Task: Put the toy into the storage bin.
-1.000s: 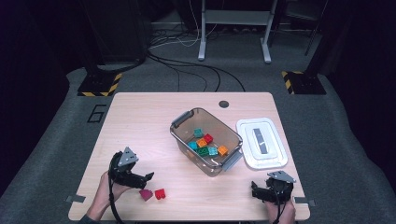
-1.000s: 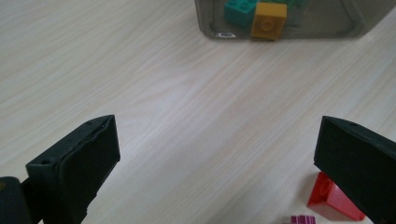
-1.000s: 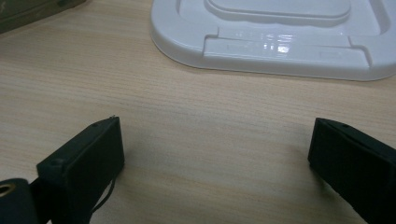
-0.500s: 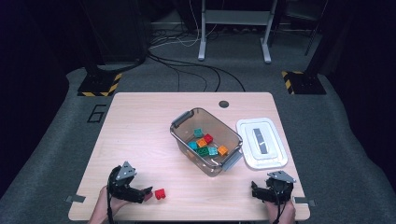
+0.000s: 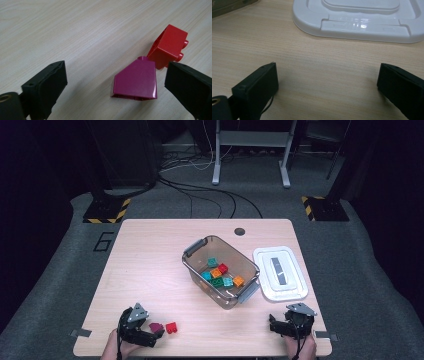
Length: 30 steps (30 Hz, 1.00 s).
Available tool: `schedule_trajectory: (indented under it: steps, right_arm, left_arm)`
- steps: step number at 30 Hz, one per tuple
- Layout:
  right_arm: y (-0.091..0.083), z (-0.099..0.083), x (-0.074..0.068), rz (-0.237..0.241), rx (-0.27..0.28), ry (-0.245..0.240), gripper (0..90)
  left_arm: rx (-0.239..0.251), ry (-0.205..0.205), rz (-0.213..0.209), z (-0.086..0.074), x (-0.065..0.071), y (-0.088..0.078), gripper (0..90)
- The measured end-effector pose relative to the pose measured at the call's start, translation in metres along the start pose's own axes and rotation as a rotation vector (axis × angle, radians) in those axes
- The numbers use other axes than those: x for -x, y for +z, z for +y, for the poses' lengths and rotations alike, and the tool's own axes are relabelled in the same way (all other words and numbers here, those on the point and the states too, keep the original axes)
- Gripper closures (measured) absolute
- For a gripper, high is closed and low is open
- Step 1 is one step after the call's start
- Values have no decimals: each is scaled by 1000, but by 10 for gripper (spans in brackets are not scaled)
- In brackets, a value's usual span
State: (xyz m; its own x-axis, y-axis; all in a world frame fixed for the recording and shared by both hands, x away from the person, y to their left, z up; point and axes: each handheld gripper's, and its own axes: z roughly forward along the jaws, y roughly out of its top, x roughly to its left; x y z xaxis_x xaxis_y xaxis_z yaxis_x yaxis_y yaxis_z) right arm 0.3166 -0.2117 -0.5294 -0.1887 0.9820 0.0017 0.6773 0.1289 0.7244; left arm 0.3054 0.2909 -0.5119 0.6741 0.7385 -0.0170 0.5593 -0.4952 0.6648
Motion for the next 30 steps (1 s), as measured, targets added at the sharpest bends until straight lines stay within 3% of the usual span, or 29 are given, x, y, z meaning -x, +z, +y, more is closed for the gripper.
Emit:
schedule_trajectory:
  steps: [5,10,15,16,25,30]
  right_arm:
    - [0,0,0,0,0,0,26]
    - [0,0,0,0,0,0,26]
    - [0,0,0,0,0,0,26]
    - [0,0,0,0,0,0,26]
    - [0,0,0,0,0,0,26]
    - [0,0,0,0,0,0,26]
  left_arm:
    - [16,4,-2,-3,1,1,301]
    - [-2,27,0,-3,1,1,439]
    - [9,16,18,-4,-1,0,546]
    - [27,-2,16,-5,-1,1,578]
    - [43,-18,4,-1,-5,6,586]
    - [55,-2,12,9,-7,6,586]
